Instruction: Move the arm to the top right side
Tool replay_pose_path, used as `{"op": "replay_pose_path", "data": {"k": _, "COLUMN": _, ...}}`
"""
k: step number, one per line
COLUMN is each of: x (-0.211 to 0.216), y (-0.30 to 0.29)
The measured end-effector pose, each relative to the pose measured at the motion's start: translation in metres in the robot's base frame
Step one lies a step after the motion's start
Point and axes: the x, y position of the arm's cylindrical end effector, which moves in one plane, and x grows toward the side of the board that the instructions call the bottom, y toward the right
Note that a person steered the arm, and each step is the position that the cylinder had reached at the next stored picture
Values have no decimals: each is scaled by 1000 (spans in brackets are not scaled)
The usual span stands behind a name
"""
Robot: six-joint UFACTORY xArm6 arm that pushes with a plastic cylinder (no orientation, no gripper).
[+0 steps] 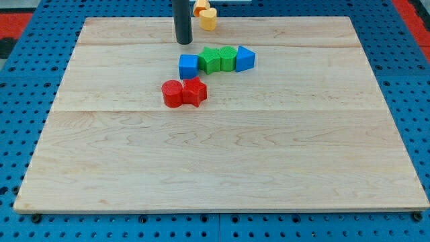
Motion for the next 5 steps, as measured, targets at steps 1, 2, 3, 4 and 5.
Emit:
{"op": "replay_pose_path", "data": {"k": 1, "x": -15, "y": 113}}
{"op": "replay_pose_path", "data": {"k": 2, "x": -8, "y": 199}}
{"op": "replay_pose_path", "data": {"k": 3, "x": -11, "y": 246}}
{"op": "replay_pose_path", "data": {"k": 4, "x": -31, "y": 283}}
{"op": "replay_pose_path", "data": {"k": 5, "x": -33, "y": 283}}
